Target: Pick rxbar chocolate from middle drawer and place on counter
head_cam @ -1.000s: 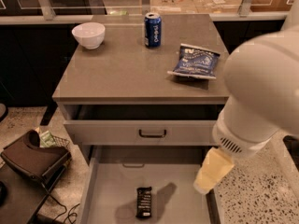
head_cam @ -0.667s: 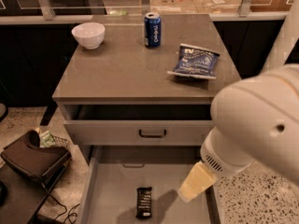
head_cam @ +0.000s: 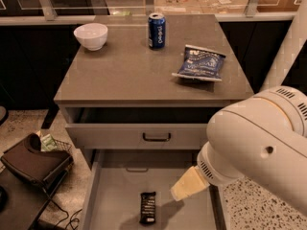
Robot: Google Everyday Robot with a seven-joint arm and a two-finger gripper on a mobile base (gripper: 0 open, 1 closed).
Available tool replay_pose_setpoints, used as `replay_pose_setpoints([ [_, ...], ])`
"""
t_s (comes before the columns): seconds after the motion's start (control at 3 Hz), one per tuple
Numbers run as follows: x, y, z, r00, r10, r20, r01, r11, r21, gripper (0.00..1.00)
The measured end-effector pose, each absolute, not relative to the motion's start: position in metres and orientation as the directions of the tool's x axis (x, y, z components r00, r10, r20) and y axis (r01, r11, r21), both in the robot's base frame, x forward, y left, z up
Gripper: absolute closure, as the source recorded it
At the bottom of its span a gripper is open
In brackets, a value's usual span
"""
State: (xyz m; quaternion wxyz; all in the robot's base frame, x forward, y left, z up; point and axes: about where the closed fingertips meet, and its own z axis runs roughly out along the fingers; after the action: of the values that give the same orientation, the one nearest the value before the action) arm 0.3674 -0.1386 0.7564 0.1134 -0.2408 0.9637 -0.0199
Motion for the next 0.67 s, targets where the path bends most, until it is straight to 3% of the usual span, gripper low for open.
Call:
replay_pose_setpoints([
  [0.67,0.371,-0.129,0.740,-0.877,-0.437,-0.200,-0.429,0.899,-0.085,0.00],
])
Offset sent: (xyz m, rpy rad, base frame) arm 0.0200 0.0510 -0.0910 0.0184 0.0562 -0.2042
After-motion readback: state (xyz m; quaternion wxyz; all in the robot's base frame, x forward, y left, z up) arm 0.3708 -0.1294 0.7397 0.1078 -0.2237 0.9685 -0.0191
